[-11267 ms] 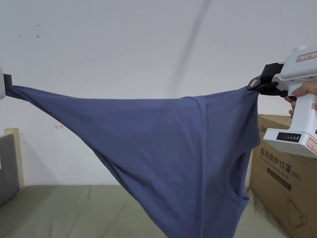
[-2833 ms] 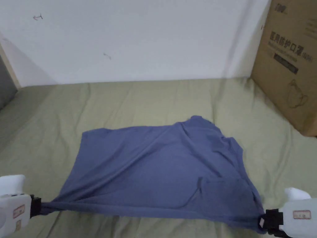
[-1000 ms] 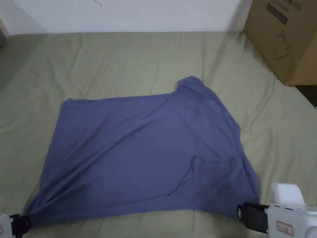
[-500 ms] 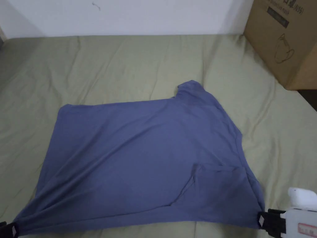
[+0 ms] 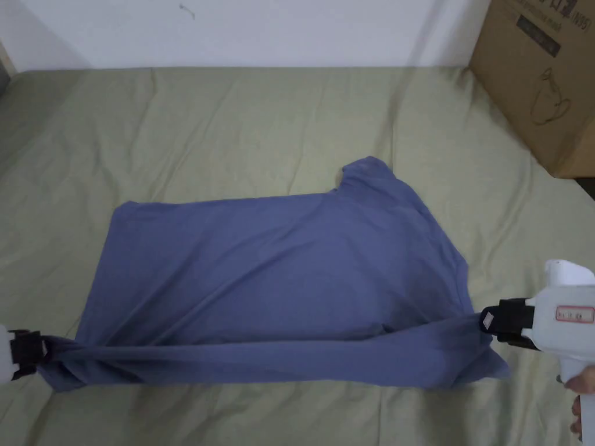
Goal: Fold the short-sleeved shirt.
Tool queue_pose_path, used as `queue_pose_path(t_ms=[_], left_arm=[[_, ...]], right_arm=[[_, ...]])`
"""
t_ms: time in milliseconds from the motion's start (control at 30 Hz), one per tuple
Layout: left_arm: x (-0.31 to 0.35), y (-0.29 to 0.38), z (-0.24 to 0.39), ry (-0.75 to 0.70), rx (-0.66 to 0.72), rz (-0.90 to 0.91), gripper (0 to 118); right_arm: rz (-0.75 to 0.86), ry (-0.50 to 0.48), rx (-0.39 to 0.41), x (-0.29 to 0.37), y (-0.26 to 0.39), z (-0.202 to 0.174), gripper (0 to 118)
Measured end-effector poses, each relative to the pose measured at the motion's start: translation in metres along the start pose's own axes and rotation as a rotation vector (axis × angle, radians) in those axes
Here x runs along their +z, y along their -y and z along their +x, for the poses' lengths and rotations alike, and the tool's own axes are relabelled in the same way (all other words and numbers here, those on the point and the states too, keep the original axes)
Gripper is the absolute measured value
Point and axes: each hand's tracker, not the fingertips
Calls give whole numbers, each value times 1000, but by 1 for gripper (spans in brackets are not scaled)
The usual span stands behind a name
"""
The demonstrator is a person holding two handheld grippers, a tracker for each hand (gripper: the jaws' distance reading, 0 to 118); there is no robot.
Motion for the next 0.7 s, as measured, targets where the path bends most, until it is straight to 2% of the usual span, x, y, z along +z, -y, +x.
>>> queue_pose_path(t_ms=[100, 167, 200, 267, 300, 333, 367, 400, 433, 467, 567, 600, 633, 667, 700], left_arm=[[-31, -17, 3, 0, -7, -42, 8], [-44, -21, 3, -30, 2, -61, 23], [-46, -21, 4, -60, -10, -66, 35], [-44, -21, 2, -101, -10, -48, 88], [-41, -20, -1, -102, -5, -46, 109], [-34, -18, -4, -93, 5, -39, 117], [-25, -15, -6, -72, 14, -12, 115], [-16, -12, -8, -64, 18, 17, 115], [-11, -8, -8, -73, 18, 13, 115], [-4, -4, -9, -78, 19, 14, 115], [19, 18, -11, -51, 17, 35, 111], [26, 23, -11, -27, 16, 28, 98], [32, 33, -9, -2, 10, 28, 60], [36, 42, -6, 7, 5, 39, 28], [36, 51, -4, 11, -7, 38, 5]], right_arm=[[-22, 25, -34, -26, -22, 2, 3], [0, 97, -59, -40, -39, 10, 3], [3, 122, -50, -44, -46, 13, 3], [24, 123, -78, -49, -54, 19, 3], [19, 121, -82, -48, -54, 20, 3], [16, 114, -81, -46, -53, 21, 7], [30, 91, -67, -43, -49, 20, 21], [47, 87, -45, -38, -42, 19, 45], [46, 89, -28, -35, -37, 17, 80], [38, 95, -3, -33, -30, 15, 90], [26, 61, 46, -16, -5, 8, 89], [21, 44, 47, -8, 4, 6, 86], [21, 11, 51, 0, 15, 3, 72], [31, -24, 58, 7, 24, 0, 46], [37, -29, 65, 15, 36, -4, 13]])
